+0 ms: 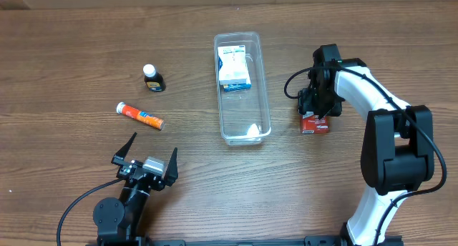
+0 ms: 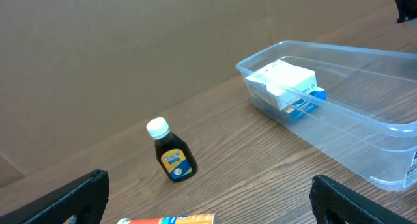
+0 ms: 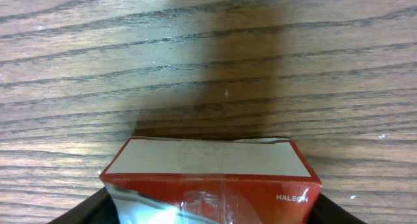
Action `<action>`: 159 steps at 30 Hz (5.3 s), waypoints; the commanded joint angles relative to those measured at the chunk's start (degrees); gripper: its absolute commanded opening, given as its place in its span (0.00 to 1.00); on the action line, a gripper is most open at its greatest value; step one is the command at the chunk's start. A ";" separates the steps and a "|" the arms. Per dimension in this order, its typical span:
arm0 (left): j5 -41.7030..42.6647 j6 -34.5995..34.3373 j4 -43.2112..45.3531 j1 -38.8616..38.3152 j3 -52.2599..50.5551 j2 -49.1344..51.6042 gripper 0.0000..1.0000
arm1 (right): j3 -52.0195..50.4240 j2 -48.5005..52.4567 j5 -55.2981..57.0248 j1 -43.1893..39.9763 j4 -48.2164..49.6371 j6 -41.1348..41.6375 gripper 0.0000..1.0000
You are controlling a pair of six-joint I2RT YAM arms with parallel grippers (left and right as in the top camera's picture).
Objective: Pack container
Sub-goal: 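Grasp the red-white box with the right gripper, then carry the red box over the container and lower it on top, then open right gripper and lift it away from the container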
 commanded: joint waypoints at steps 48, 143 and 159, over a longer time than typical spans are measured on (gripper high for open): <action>-0.17 -0.81 0.02 0.48 -0.22 -0.37 1.00 | 46.51 14.95 2.29 20.79 -1.97 7.41 0.77; -0.17 -0.79 0.02 0.48 -0.22 -0.37 1.00 | 50.25 19.34 -2.12 17.73 -5.42 4.94 0.73; -0.17 -0.79 0.02 0.48 -0.22 -0.37 1.00 | 49.55 19.56 -5.09 22.75 -9.16 5.42 0.73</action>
